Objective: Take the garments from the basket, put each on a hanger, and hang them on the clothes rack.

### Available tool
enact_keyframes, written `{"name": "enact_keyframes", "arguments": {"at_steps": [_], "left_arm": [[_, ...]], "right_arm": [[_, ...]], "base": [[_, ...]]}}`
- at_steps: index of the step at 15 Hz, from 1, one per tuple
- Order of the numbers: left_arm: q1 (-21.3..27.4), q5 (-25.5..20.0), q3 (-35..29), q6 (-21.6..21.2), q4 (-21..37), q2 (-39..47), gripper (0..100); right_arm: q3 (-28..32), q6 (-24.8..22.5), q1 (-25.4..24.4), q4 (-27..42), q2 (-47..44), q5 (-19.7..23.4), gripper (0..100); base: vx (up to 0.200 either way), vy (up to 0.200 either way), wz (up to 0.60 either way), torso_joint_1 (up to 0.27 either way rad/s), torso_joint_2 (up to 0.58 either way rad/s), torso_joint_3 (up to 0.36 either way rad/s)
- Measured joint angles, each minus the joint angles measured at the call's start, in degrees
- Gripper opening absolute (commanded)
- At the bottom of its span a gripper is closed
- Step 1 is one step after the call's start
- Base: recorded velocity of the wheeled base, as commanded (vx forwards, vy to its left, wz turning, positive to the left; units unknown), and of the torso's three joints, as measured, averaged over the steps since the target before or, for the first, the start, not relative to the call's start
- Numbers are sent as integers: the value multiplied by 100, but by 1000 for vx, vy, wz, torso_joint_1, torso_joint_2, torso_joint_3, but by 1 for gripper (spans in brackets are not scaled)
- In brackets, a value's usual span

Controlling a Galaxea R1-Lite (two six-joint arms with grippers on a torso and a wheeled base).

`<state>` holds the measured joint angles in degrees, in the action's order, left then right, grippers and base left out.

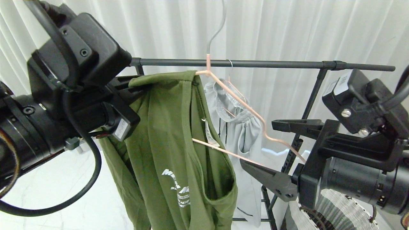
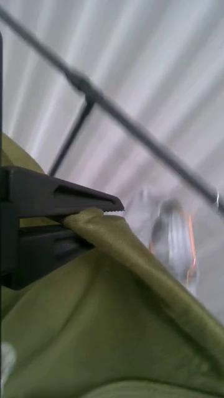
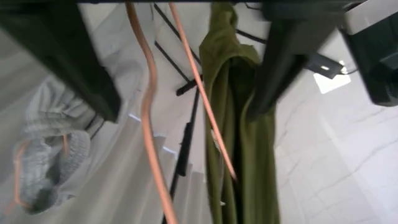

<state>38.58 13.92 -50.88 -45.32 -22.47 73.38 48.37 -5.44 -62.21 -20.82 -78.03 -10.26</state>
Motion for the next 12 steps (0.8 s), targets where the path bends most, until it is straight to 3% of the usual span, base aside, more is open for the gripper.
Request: {"name": "enact_keyframes", "arguments": {"at_steps": [5,10,12], "left_arm": [[-116,1318,207,38,-184,52,0],[-83,2174,-265,692,-187,234,0],[-28,2314,-564,919,-191,377,0]], "right_arm": [[-162,-160,490,197,102,-555,100],[-72,418,577,137,-146,-612,100],[-6,573,555,-96,-325,-675,100]], "base": [[0,0,0,0,0,0],[0,0,0,0,0,0],[0,0,0,0,0,0]]}}
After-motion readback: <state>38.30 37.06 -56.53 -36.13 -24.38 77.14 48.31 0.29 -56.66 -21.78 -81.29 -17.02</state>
